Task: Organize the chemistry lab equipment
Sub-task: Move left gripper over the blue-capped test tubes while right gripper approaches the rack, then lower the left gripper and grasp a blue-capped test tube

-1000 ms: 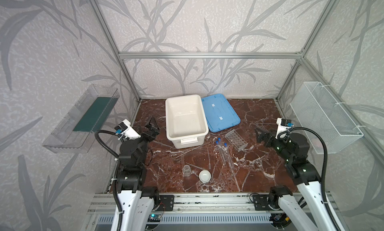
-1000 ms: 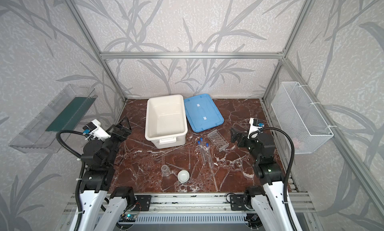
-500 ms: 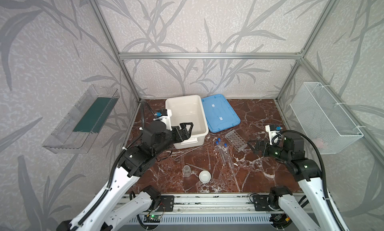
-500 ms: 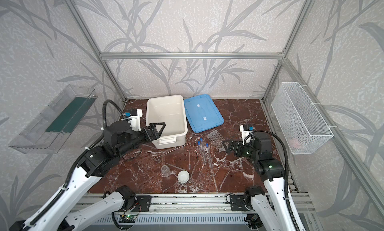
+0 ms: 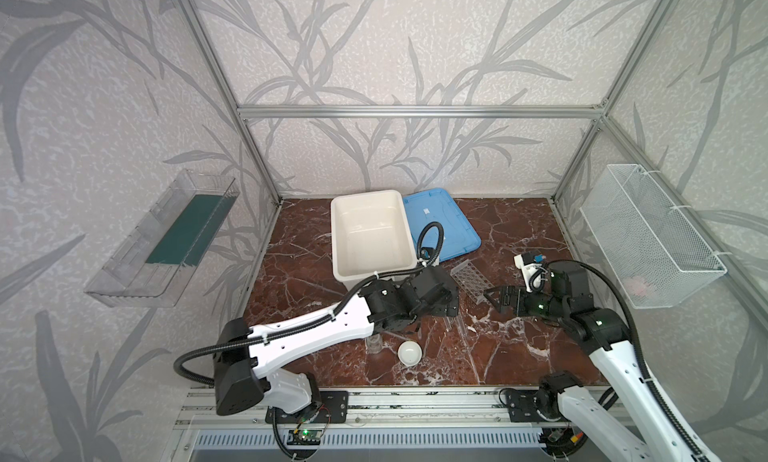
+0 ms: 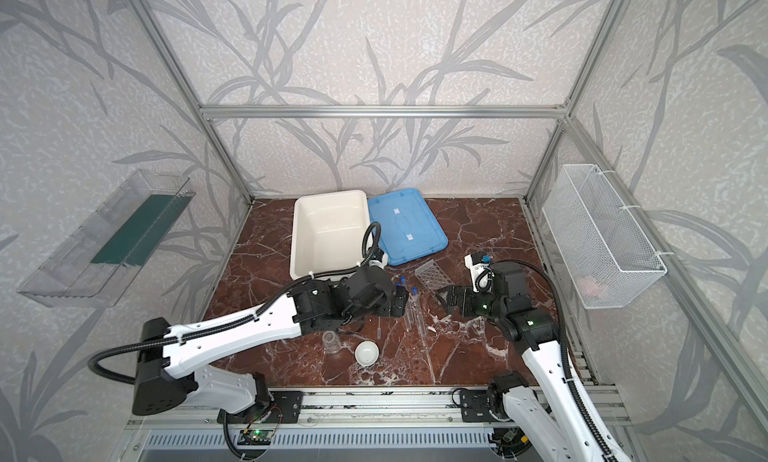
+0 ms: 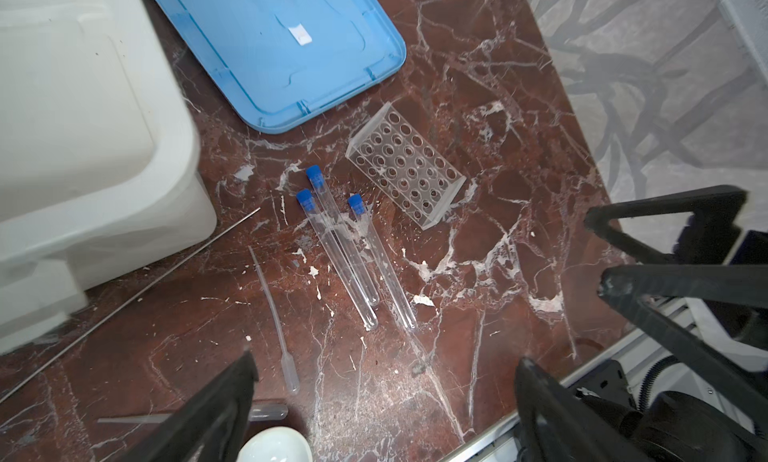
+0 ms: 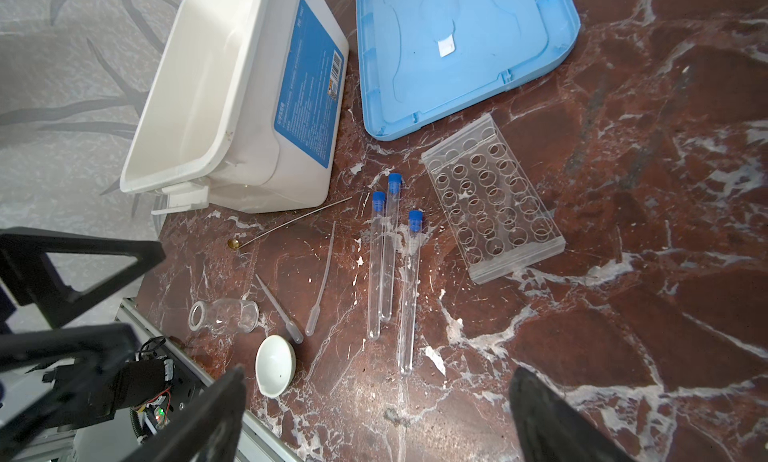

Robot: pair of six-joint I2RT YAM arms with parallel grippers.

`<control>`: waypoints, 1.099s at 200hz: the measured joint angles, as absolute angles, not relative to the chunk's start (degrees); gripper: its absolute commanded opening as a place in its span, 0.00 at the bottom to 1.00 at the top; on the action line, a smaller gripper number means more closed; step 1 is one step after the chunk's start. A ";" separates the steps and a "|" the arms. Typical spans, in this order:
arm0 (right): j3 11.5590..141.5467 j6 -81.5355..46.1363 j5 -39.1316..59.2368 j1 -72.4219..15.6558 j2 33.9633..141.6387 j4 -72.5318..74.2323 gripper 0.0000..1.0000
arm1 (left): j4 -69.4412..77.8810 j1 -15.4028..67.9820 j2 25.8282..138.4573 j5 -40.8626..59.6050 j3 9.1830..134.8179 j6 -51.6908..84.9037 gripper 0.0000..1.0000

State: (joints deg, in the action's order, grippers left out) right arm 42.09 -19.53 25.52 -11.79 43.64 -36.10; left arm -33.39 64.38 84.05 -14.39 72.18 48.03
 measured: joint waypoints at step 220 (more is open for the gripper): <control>37.74 -18.81 22.81 -11.79 46.65 -33.19 0.99 | -28.71 58.33 109.93 -12.14 74.11 51.94 0.49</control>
